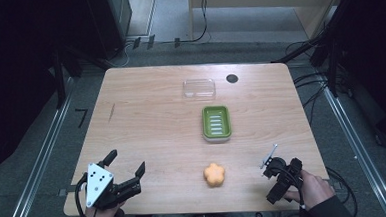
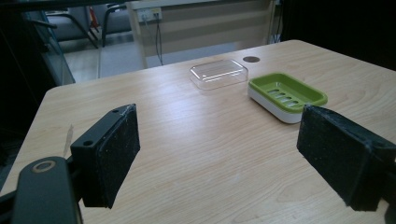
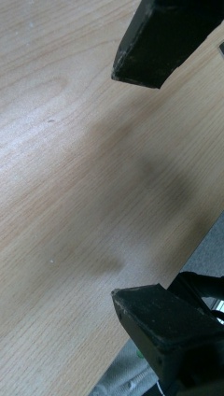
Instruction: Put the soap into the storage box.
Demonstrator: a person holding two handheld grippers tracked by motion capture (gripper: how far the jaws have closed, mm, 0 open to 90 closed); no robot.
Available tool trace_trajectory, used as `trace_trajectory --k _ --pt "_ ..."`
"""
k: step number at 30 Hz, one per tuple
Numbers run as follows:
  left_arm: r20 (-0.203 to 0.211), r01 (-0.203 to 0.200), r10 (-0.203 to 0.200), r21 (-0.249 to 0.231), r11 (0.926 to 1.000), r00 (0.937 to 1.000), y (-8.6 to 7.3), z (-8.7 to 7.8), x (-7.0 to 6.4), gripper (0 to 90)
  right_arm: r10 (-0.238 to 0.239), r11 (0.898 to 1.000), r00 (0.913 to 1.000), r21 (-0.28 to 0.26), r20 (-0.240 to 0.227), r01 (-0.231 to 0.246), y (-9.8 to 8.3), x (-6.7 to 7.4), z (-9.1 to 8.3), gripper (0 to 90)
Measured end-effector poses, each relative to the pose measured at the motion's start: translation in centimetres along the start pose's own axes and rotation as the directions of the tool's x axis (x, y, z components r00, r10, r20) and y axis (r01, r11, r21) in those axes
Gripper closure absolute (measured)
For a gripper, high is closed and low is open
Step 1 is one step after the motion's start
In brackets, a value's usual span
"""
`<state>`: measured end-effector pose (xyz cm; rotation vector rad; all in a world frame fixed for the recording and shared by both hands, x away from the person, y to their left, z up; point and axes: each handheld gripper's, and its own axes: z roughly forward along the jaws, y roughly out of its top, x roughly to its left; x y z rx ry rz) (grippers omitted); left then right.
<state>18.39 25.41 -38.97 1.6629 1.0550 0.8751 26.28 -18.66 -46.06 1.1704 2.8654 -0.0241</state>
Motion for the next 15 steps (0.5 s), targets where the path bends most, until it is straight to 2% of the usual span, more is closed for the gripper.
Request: trace_trajectory --k 5,9,11,12,15 --pt "0.003 -0.005 0.005 -0.003 1.0000 1.0000 0.00 -0.04 -0.03 13.7 0.010 1.000 0.9999 -0.025 0.008 -0.010 -0.11 0.12 -0.22 0.0" --pt "0.000 0.001 -0.001 -0.003 1.0000 1.0000 0.02 0.01 -0.03 13.7 -0.007 0.999 1.0000 -0.032 0.003 0.007 -0.05 0.19 -0.32 0.0" --pt "0.004 -0.005 0.005 -0.002 1.0000 1.0000 0.03 0.04 -0.08 13.7 -0.013 0.999 0.9999 -0.050 -0.006 0.013 -0.06 0.26 -0.34 0.0" --pt "0.006 -0.013 0.013 0.000 0.9999 0.9999 0.03 0.11 -0.14 13.7 -0.025 0.995 0.9993 -0.101 -0.028 0.022 -0.11 0.39 -0.73 0.0" --pt "0.003 -0.007 0.007 0.000 1.0000 1.0000 0.03 0.11 -0.09 13.7 -0.039 0.992 0.9989 -0.118 -0.025 0.036 0.06 0.44 -0.83 0.0"
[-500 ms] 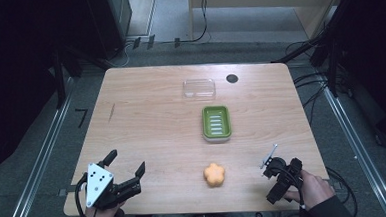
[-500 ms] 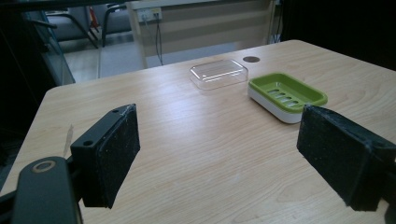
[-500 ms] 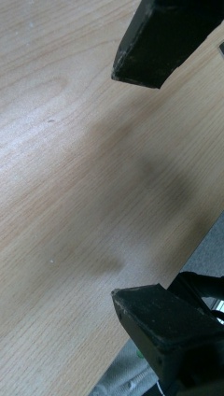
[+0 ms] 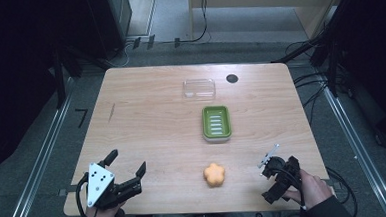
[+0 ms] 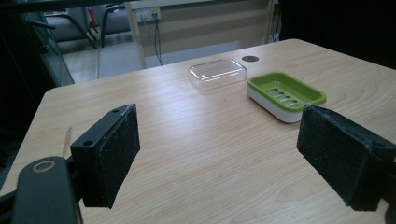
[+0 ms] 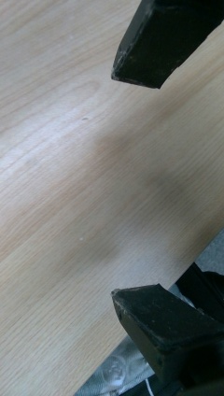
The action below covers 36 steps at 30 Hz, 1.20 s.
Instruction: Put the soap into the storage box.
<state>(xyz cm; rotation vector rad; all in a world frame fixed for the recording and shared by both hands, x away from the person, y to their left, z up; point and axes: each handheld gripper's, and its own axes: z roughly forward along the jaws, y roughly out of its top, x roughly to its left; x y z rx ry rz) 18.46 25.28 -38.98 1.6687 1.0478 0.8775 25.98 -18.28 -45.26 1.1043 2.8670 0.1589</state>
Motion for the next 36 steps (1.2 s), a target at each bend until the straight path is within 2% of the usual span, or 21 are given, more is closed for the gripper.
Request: trace_trajectory --k 6,15,21,25,30,36 --pt "0.003 -0.004 0.004 -0.001 1.0000 1.0000 0.0 -0.1 0.0 13.6 -0.013 1.000 0.9998 0.001 -0.012 0.013 0.3 0.1 0.2 0.0" --pt "0.002 0.004 -0.004 0.001 1.0000 1.0000 0.0 0.0 0.1 13.7 -0.078 0.997 0.9969 -0.024 0.014 0.078 1.7 0.9 -0.3 0.0" --pt "0.008 -0.007 0.006 0.006 1.0000 0.9999 0.0 0.2 -0.1 13.7 -0.100 0.994 0.9949 -0.035 0.007 0.100 2.4 1.5 -0.3 0.0" --pt "0.003 0.004 -0.004 0.005 1.0000 1.0000 0.0 0.2 0.0 13.7 -0.138 0.989 0.9903 -0.045 0.006 0.139 3.2 1.8 -0.2 0.0" --pt "0.008 -0.006 0.006 0.007 1.0000 1.0000 0.0 0.2 -0.1 13.7 -0.165 0.986 0.9863 -0.041 -0.004 0.164 4.0 2.0 0.1 0.0" --pt "0.008 -0.009 0.009 0.008 0.9999 0.9999 0.1 0.3 -0.1 13.7 -0.213 0.976 0.9770 -0.041 0.004 0.213 5.4 2.5 0.2 0.0"
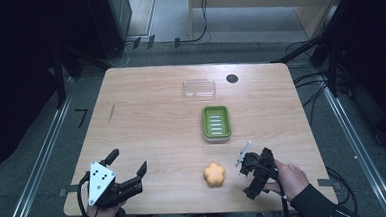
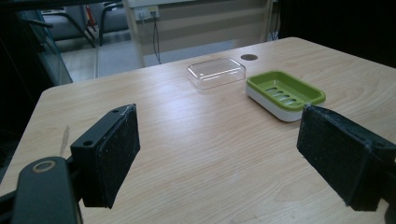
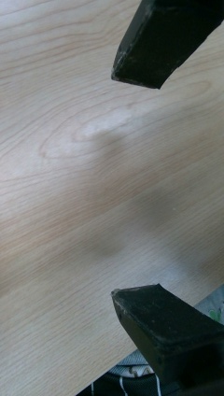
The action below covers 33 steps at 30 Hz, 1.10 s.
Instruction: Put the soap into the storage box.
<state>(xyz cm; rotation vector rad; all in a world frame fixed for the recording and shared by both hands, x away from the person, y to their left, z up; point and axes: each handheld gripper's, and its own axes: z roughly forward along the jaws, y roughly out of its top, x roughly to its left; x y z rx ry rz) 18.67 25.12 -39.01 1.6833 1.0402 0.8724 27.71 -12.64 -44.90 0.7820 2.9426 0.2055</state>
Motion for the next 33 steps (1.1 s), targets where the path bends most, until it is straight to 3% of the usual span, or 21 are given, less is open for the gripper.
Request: trace_trajectory --k 15,33 --pt "0.000 0.004 -0.004 -0.002 1.0000 1.0000 0.0 0.0 0.0 13.7 -0.089 0.996 0.9960 -0.001 -0.006 0.089 2.5 0.7 0.3 0.0" --pt "0.002 0.001 -0.001 -0.002 1.0000 1.0000 0.0 0.0 0.0 13.7 -0.142 0.990 0.9894 -0.005 -0.030 0.142 5.2 1.6 0.5 0.0"
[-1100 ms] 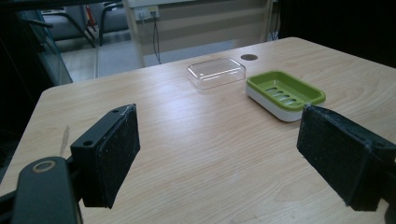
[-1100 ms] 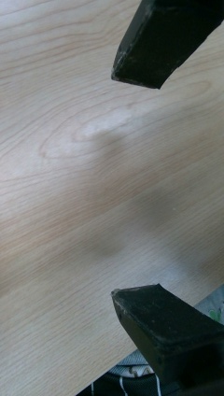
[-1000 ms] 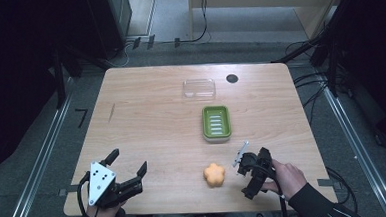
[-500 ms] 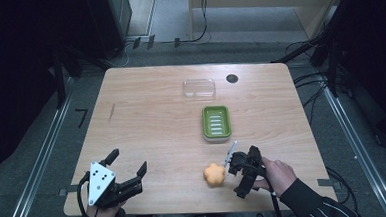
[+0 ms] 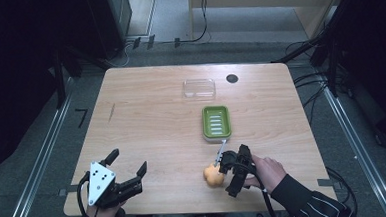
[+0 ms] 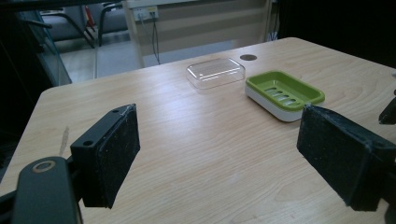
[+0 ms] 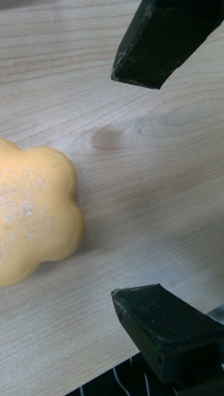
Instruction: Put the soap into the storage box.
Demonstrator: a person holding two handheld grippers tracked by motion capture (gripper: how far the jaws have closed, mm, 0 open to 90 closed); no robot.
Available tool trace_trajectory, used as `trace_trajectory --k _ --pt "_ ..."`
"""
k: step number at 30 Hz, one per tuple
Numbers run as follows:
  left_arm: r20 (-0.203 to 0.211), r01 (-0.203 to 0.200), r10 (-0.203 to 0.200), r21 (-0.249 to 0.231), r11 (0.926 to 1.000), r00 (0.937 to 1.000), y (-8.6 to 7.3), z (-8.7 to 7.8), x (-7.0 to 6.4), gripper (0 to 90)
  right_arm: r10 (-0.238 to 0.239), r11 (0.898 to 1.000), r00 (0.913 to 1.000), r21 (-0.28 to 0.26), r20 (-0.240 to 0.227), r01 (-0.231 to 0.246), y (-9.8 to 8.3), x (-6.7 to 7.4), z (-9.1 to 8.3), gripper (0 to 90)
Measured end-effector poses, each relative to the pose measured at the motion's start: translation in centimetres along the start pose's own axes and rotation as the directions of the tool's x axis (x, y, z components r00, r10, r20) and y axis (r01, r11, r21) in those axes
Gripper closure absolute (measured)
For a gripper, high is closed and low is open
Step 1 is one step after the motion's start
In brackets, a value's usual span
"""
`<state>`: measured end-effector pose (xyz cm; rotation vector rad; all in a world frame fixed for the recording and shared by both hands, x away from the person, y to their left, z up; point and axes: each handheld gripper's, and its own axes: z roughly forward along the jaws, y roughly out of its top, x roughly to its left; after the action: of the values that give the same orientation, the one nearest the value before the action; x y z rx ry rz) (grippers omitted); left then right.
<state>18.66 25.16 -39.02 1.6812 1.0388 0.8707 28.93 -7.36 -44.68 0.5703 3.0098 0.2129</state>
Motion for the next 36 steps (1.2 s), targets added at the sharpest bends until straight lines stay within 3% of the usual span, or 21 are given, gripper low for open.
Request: trace_trajectory --k 21,28,30,36 --pt "0.000 0.003 -0.003 0.001 1.0000 1.0000 0.0 0.0 0.0 13.7 -0.063 0.998 0.9973 0.010 -0.037 0.063 2.0 0.3 0.6 2.0" --pt "0.001 0.000 0.000 0.002 1.0000 1.0000 0.0 0.0 0.0 13.7 -0.084 0.996 0.9955 0.017 -0.043 0.085 2.7 0.5 0.8 7.6" --pt "0.000 0.000 0.000 0.002 1.0000 1.0000 0.0 0.0 0.0 13.7 -0.101 0.995 0.9935 0.022 -0.054 0.102 3.0 0.5 1.0 13.1" --pt "0.000 0.002 -0.002 0.002 1.0000 1.0000 0.0 0.0 0.0 13.7 -0.086 0.995 0.9948 0.037 -0.054 0.088 3.5 0.5 1.2 13.7"
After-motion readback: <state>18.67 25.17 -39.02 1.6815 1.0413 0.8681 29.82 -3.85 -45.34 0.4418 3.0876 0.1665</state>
